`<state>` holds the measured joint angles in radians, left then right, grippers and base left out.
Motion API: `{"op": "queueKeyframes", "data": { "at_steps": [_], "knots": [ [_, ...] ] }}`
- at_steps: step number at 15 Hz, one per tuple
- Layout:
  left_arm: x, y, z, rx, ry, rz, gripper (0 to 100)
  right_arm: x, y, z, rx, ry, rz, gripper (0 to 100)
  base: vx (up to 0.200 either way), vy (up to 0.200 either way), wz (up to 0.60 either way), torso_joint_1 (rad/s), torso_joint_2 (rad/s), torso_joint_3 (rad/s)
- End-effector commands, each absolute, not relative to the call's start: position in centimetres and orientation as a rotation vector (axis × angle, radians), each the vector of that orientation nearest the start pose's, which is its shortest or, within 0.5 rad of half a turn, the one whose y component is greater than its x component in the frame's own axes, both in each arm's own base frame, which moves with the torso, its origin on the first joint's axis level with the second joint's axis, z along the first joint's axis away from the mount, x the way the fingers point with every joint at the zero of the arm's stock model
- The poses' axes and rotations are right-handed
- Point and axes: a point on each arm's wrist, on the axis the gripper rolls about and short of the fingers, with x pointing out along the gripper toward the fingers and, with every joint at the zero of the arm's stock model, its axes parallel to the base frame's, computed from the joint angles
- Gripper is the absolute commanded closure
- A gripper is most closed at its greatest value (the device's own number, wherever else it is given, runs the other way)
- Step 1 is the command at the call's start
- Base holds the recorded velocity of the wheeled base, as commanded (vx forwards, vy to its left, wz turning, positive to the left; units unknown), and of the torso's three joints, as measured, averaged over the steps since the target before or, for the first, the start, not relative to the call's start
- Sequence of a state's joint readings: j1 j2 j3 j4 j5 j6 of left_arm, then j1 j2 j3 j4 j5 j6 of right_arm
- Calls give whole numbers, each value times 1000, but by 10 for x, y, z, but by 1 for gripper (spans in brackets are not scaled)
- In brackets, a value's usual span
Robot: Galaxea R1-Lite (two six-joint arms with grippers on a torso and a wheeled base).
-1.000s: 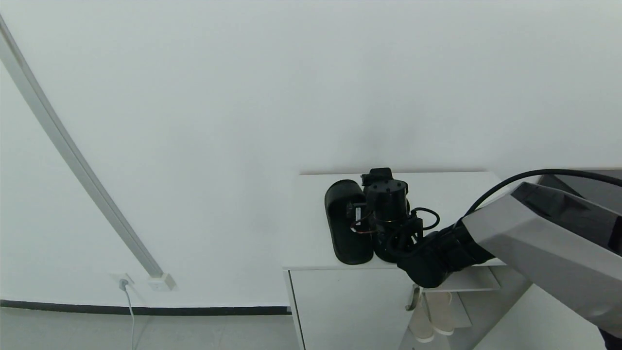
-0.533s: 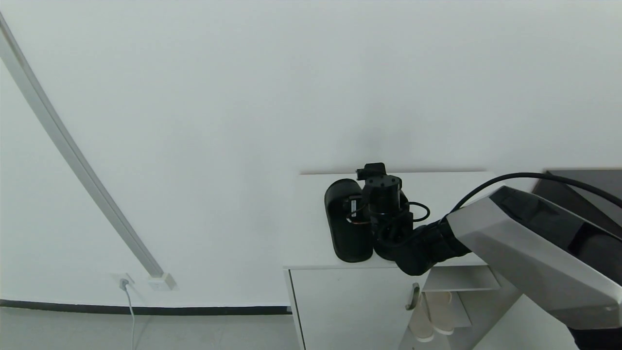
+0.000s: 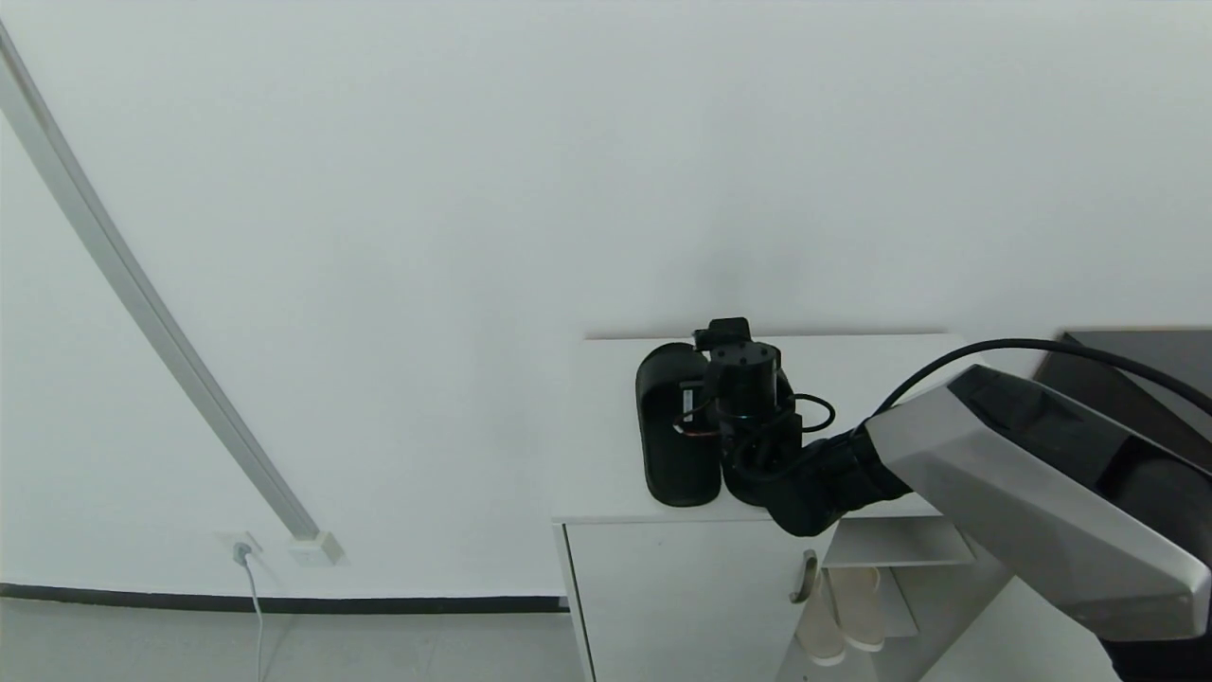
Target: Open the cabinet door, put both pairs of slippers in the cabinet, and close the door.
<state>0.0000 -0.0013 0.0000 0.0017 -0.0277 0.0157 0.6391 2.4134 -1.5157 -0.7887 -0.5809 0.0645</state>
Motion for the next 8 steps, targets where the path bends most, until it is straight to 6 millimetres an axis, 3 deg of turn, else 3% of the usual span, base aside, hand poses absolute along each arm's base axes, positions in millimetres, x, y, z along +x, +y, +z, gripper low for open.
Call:
{"op": "queueKeyframes", "data": {
  "at_steps": [1, 5, 8],
  "knots": [
    [-23, -1, 75, 15, 1, -28, 100, 395, 281, 111, 11, 79, 60, 100, 0, 0, 0, 0, 0, 0],
    [-23, -1, 75, 15, 1, -28, 100, 343, 268, 147, 15, 81, 161, 100, 0, 0, 0, 0, 0, 0],
    [-23, -1, 75, 15, 1, -28, 100, 297, 243, 157, 15, 92, 270, 100, 0, 0, 0, 0, 0, 0]
  ]
}}
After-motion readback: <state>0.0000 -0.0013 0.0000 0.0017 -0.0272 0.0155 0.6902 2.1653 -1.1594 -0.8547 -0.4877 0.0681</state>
